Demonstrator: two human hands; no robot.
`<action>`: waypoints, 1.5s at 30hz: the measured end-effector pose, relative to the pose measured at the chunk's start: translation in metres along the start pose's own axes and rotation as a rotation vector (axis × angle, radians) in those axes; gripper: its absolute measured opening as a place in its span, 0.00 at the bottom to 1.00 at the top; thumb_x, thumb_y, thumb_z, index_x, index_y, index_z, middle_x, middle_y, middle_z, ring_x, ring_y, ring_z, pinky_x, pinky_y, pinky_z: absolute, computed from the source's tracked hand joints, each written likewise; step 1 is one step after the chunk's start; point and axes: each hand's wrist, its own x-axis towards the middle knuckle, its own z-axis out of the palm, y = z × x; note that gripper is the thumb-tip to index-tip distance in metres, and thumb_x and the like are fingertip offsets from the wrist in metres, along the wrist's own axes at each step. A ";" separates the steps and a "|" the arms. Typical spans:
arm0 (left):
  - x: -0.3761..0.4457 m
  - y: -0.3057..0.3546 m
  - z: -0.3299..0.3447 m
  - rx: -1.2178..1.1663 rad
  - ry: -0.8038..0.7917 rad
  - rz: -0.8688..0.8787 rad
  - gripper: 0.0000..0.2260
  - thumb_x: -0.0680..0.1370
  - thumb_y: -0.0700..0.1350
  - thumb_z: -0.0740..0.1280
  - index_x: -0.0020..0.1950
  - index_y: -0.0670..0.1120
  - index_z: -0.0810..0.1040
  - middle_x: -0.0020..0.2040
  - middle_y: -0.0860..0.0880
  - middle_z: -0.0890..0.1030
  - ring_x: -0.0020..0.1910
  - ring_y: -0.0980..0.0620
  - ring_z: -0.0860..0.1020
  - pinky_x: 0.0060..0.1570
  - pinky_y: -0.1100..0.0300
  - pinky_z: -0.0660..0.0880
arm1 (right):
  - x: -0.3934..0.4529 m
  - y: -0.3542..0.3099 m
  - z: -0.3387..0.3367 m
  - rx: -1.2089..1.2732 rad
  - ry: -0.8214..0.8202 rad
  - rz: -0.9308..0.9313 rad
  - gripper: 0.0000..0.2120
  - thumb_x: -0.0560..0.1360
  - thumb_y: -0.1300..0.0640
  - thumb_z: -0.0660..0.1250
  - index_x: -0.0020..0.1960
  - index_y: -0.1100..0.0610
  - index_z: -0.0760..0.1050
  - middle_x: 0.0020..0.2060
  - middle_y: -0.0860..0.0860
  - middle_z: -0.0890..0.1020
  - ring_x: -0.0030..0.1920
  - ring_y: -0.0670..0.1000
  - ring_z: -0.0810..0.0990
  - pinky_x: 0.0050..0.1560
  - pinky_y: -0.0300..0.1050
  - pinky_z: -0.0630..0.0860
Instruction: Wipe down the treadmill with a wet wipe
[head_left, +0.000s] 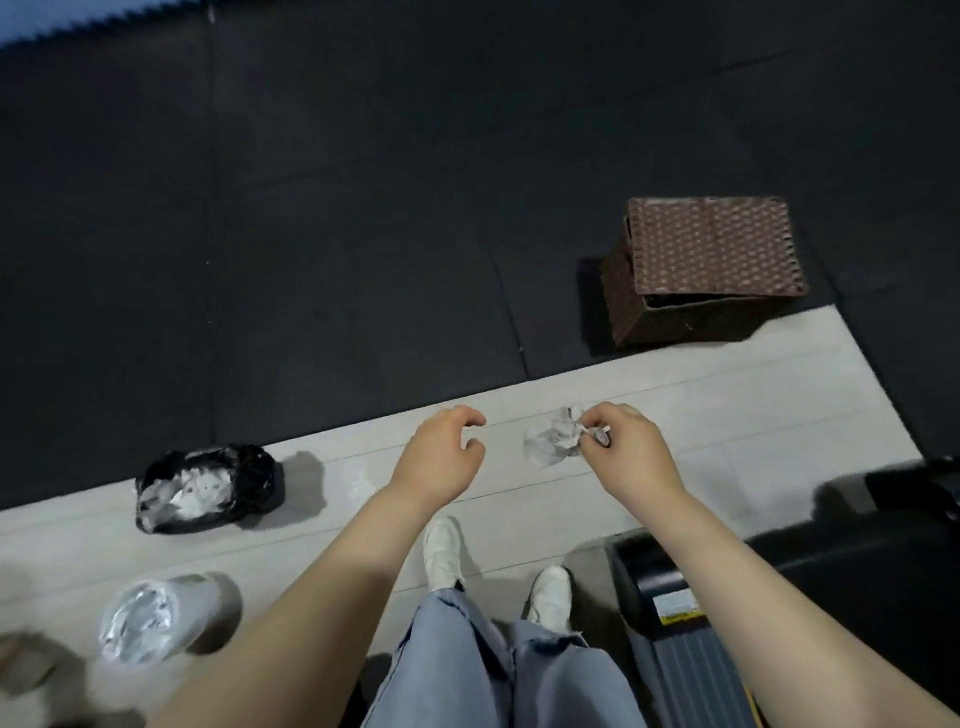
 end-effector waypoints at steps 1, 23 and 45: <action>-0.004 -0.013 -0.005 -0.019 0.023 -0.032 0.15 0.80 0.41 0.61 0.66 0.50 0.75 0.68 0.53 0.75 0.64 0.52 0.74 0.63 0.59 0.69 | 0.005 -0.010 0.009 -0.023 -0.032 -0.015 0.07 0.74 0.61 0.67 0.51 0.54 0.78 0.48 0.49 0.76 0.43 0.49 0.73 0.41 0.39 0.64; -0.130 -0.380 -0.174 -0.226 0.405 -0.579 0.18 0.79 0.52 0.57 0.63 0.48 0.78 0.62 0.47 0.78 0.63 0.44 0.74 0.65 0.49 0.69 | 0.015 -0.325 0.331 -0.343 -0.516 -0.360 0.07 0.75 0.58 0.63 0.52 0.53 0.76 0.49 0.49 0.78 0.48 0.52 0.76 0.41 0.42 0.68; -0.089 -0.527 -0.205 -0.403 0.569 -0.853 0.15 0.79 0.45 0.62 0.66 0.47 0.77 0.61 0.45 0.78 0.63 0.44 0.72 0.65 0.51 0.67 | 0.045 -0.463 0.591 -0.514 -0.924 -0.372 0.24 0.77 0.49 0.63 0.70 0.53 0.64 0.60 0.54 0.78 0.59 0.57 0.77 0.57 0.49 0.74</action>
